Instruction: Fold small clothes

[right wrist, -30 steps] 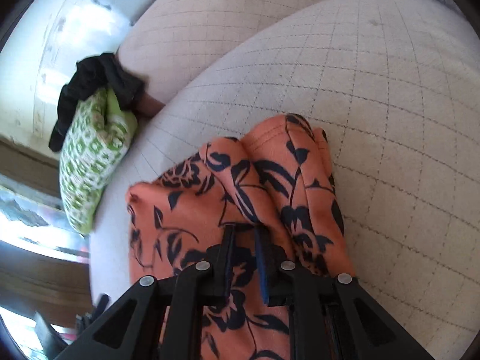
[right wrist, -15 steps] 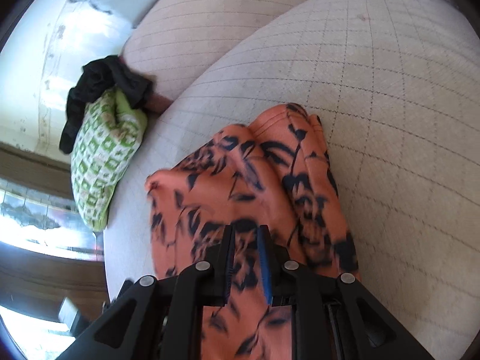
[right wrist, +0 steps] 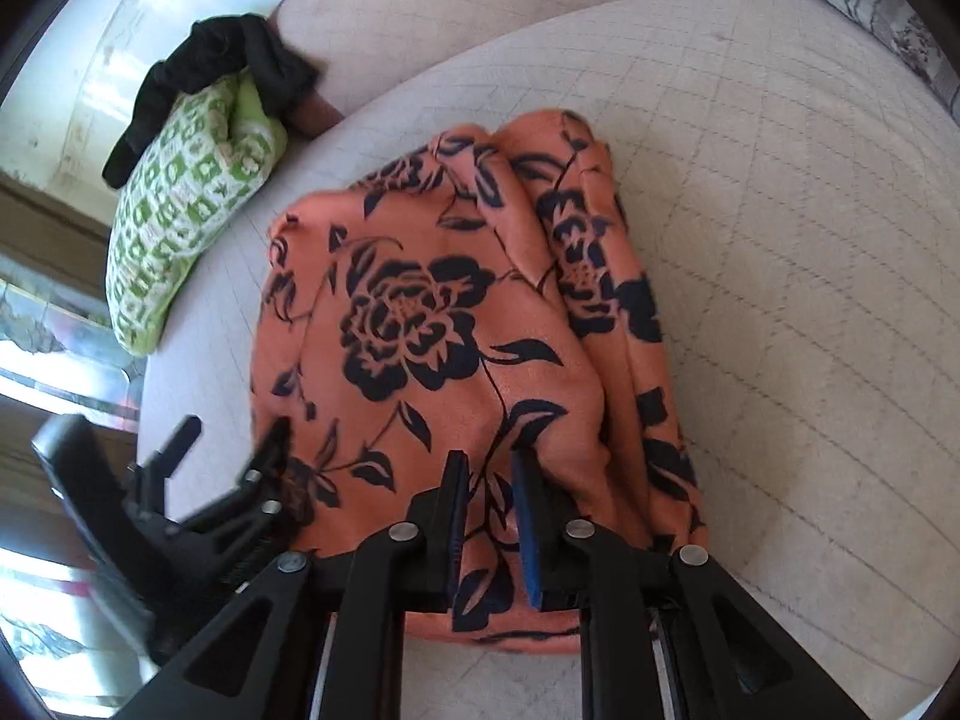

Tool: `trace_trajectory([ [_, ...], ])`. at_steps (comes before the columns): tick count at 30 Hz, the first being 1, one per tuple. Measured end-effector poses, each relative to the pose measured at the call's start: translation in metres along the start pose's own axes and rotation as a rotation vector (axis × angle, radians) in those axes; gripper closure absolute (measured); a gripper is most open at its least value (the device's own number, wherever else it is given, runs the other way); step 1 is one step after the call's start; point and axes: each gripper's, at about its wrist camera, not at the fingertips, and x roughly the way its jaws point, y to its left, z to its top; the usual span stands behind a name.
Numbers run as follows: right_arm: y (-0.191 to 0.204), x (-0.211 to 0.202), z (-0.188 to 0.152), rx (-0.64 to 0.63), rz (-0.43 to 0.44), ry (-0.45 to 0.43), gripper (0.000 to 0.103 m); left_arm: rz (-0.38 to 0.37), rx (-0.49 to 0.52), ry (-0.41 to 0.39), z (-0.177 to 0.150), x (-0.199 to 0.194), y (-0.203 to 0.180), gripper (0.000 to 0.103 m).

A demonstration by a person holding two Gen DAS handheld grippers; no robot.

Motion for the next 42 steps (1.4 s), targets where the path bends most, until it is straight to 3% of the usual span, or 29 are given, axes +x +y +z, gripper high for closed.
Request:
trace_trajectory([
  [11,0.007,0.004,0.004,-0.038,-0.021,0.010,0.084,-0.015,-0.010,0.001,0.000,0.001,0.002,0.002],
  [18,0.000,0.003,0.011,-0.004,0.051,0.028,0.085,-0.025,-0.018,0.000,-0.001,0.002,0.004,0.001],
  [26,-0.007,-0.020,0.020,0.003,0.154,-0.090,0.081,-0.042,-0.028,0.007,0.000,0.004,0.007,0.000],
  [27,-0.007,-0.023,0.022,0.000,0.171,-0.102,0.073,-0.043,-0.030,0.008,0.000,0.004,0.007,0.000],
  [28,-0.008,-0.027,0.024,-0.001,0.199,-0.127,0.047,-0.045,-0.032,0.009,0.000,0.004,0.007,0.000],
  [30,-0.010,-0.033,0.024,0.000,0.205,-0.178,0.017,-0.050,-0.036,0.011,0.000,0.004,0.008,0.000],
  [32,-0.014,-0.038,0.027,-0.002,0.178,-0.235,0.017,-0.057,-0.042,0.016,0.001,0.004,0.009,0.000],
  [42,-0.068,-0.020,0.051,0.121,0.240,-0.175,0.017,-0.239,-0.146,0.025,0.008,-0.004,0.033,0.000],
])
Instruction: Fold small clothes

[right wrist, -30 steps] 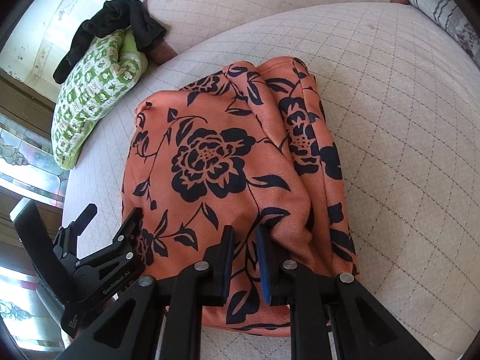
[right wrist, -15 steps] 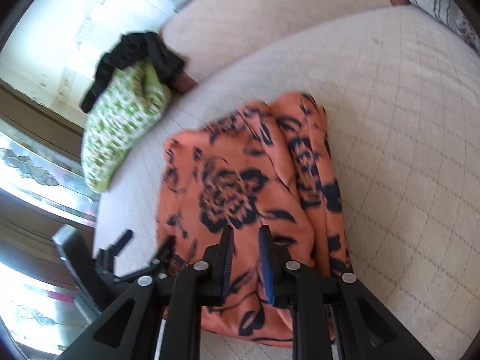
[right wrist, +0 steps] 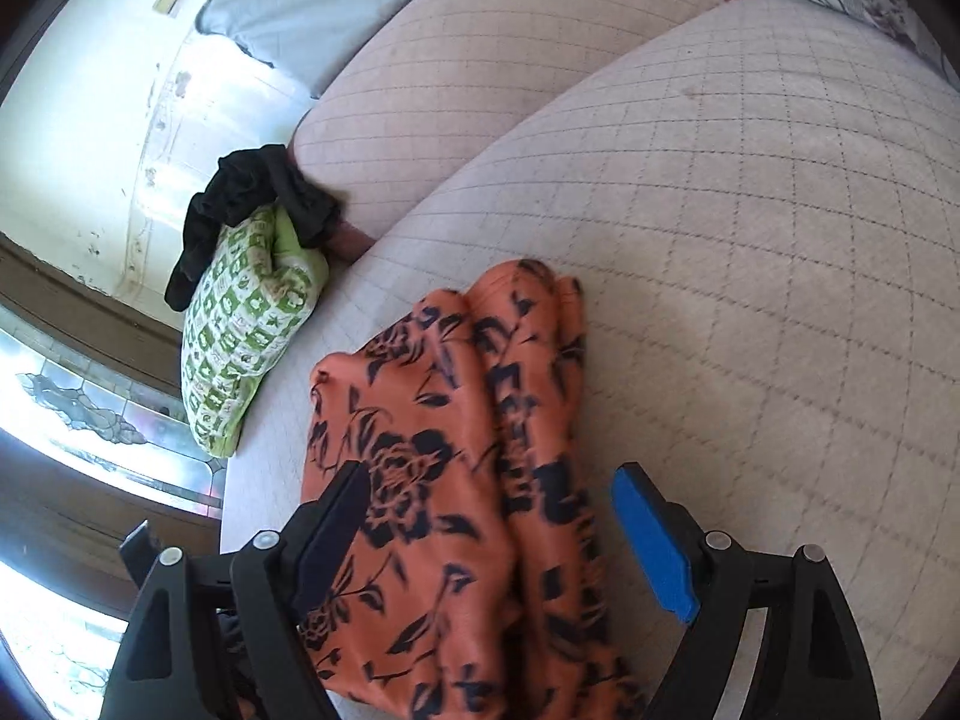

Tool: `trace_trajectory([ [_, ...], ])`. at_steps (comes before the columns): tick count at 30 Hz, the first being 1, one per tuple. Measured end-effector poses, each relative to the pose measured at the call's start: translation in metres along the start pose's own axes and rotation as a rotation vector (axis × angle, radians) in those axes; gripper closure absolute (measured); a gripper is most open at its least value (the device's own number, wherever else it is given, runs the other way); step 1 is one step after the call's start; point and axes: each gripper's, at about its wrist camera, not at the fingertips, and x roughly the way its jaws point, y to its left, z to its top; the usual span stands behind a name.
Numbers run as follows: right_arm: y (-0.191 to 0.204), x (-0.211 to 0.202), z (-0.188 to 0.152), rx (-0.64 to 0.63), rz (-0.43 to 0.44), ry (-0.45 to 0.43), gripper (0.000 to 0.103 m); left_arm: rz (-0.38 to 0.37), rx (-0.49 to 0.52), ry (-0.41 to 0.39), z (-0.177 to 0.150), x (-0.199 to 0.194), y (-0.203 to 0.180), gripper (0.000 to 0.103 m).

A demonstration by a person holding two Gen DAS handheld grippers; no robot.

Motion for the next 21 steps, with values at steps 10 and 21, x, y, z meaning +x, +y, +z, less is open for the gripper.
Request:
trace_trajectory([
  [10,-0.054,0.020,0.008,0.165,0.120,0.096,0.019,-0.146,0.015,0.090,0.001,0.012,-0.011,0.000],
  [21,-0.047,0.040,0.003,0.116,0.204,0.161,0.019,-0.202,0.036,0.115,-0.001,0.018,-0.030,0.000],
])
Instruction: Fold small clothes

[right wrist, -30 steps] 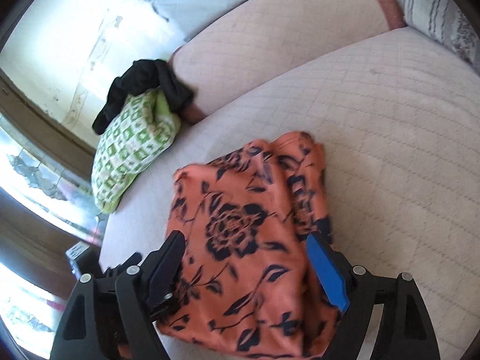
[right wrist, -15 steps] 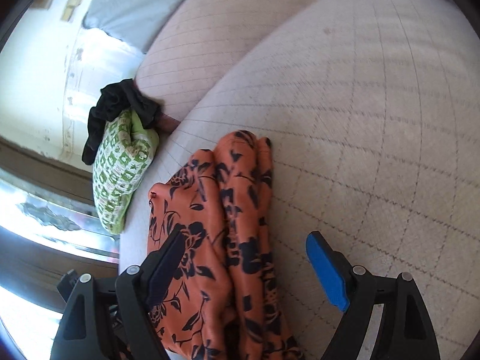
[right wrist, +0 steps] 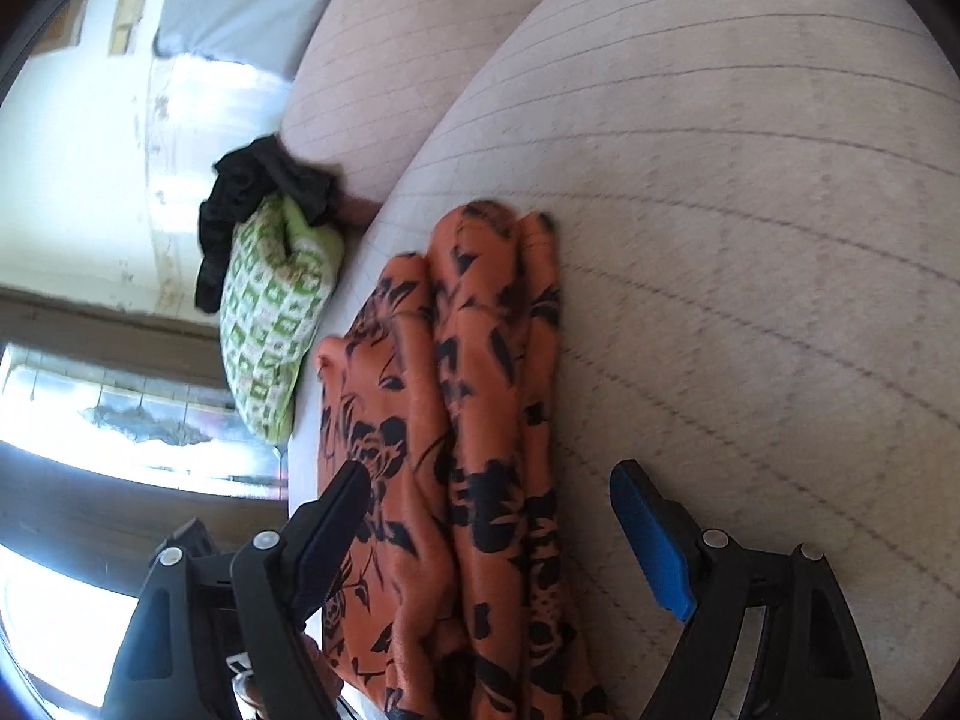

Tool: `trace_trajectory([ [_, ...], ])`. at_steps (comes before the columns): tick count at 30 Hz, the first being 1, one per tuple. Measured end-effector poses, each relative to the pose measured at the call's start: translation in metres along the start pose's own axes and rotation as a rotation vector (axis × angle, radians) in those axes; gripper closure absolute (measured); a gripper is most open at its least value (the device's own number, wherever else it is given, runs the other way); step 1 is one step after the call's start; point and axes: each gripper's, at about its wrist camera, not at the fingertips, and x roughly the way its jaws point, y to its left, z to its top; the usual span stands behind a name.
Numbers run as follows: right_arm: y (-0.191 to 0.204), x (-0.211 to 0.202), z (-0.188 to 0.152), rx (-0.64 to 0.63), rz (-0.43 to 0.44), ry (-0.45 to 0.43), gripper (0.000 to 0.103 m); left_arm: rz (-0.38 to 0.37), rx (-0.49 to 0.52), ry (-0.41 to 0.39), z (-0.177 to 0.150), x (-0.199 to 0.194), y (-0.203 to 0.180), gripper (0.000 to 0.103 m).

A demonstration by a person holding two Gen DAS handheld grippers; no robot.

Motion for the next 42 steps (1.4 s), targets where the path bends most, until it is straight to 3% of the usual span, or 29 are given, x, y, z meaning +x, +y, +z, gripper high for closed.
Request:
trace_trajectory([
  [6,0.012,0.022,-0.005,-0.042,0.072,0.046,0.019,-0.012,-0.004,0.000,0.002,0.001,-0.001,0.000],
  [9,0.023,0.034,-0.010,-0.090,0.044,0.033,0.019,-0.017,-0.006,0.001,0.002,0.002,-0.002,0.000],
  [14,0.022,0.036,-0.011,-0.078,0.048,0.026,0.030,-0.022,-0.012,0.006,0.006,0.005,-0.004,0.000],
  [16,0.019,0.036,-0.011,-0.070,0.046,0.027,0.042,-0.027,-0.022,0.008,0.007,0.007,-0.003,0.000],
  [18,0.016,0.037,-0.011,-0.062,0.049,0.028,0.046,-0.033,-0.029,0.006,0.008,0.007,-0.003,0.000],
  [27,0.018,0.038,-0.011,-0.076,0.040,0.028,0.049,-0.032,0.006,-0.006,0.005,0.011,-0.011,0.001],
  [30,0.019,0.038,-0.011,-0.081,0.034,0.025,0.049,-0.067,-0.024,-0.012,0.006,0.011,-0.006,0.008],
  [37,0.020,0.039,-0.013,-0.076,0.029,0.018,0.050,-0.132,-0.097,-0.055,0.008,0.002,0.013,0.049],
  [42,0.023,0.039,-0.014,-0.073,0.023,0.012,0.051,-0.147,-0.116,-0.061,0.009,0.001,0.016,0.052],
])
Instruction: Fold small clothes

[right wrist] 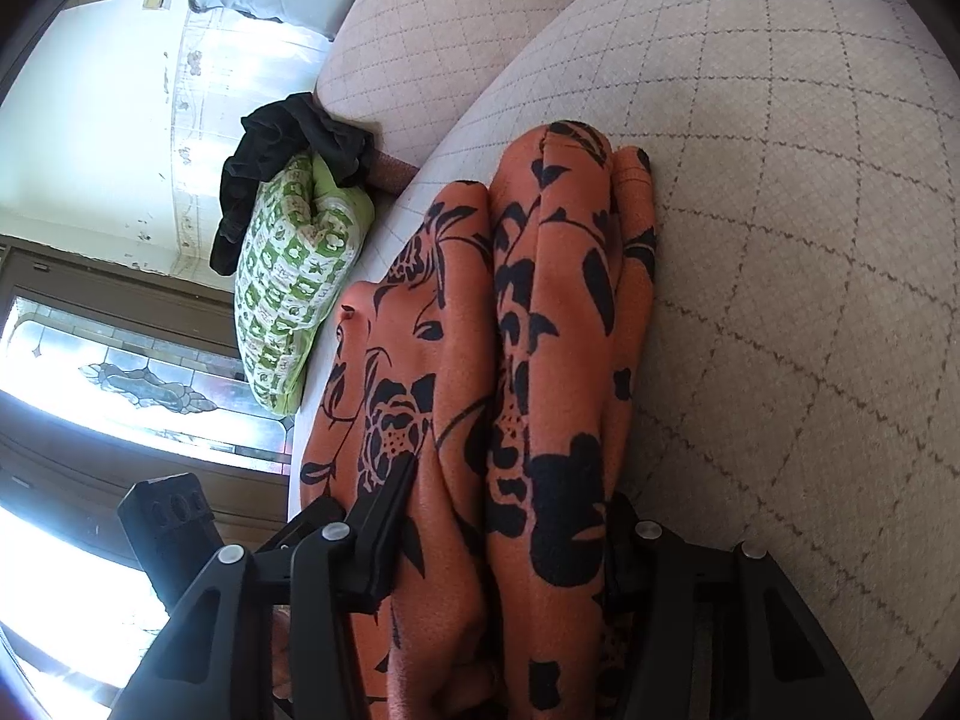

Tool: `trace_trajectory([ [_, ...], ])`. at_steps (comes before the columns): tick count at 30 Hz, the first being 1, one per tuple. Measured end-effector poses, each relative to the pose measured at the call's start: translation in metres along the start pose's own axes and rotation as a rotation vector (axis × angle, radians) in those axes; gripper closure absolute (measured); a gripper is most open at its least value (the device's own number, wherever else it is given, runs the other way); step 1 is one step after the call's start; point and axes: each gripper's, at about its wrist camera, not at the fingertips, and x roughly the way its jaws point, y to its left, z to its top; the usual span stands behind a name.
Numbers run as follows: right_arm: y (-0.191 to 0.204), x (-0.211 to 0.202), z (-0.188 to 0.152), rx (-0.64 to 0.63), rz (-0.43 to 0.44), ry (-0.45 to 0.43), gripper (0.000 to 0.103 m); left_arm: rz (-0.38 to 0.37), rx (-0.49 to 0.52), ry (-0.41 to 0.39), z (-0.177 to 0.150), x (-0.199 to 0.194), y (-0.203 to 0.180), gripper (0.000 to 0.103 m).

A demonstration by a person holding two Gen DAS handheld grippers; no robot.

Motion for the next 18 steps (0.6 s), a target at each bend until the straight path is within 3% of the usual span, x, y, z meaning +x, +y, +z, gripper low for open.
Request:
trace_trajectory([
  [2,0.002,0.000,0.000,-0.003,-0.010,-0.001,0.052,0.008,-0.005,0.009,0.000,0.002,0.000,0.040],
  [3,0.003,0.000,-0.001,-0.001,-0.014,-0.001,0.052,0.008,-0.010,0.030,-0.001,0.006,0.002,0.024],
  [6,0.005,0.002,-0.003,0.005,-0.028,-0.001,0.052,-0.003,-0.066,0.095,-0.006,0.023,0.006,0.019],
  [8,0.006,0.003,-0.004,0.004,-0.037,-0.007,0.052,-0.020,-0.084,0.078,-0.006,0.020,0.009,0.025],
  [10,0.005,0.003,-0.004,0.010,-0.036,-0.011,0.052,-0.027,-0.100,0.062,-0.005,0.015,0.012,0.043],
  [16,0.020,-0.001,-0.007,-0.017,-0.056,-0.032,0.054,-0.040,-0.106,0.032,-0.005,0.000,0.016,0.061],
  [18,0.031,-0.004,-0.008,-0.043,-0.068,-0.045,0.055,-0.041,-0.093,0.012,-0.003,-0.009,0.015,0.062],
])
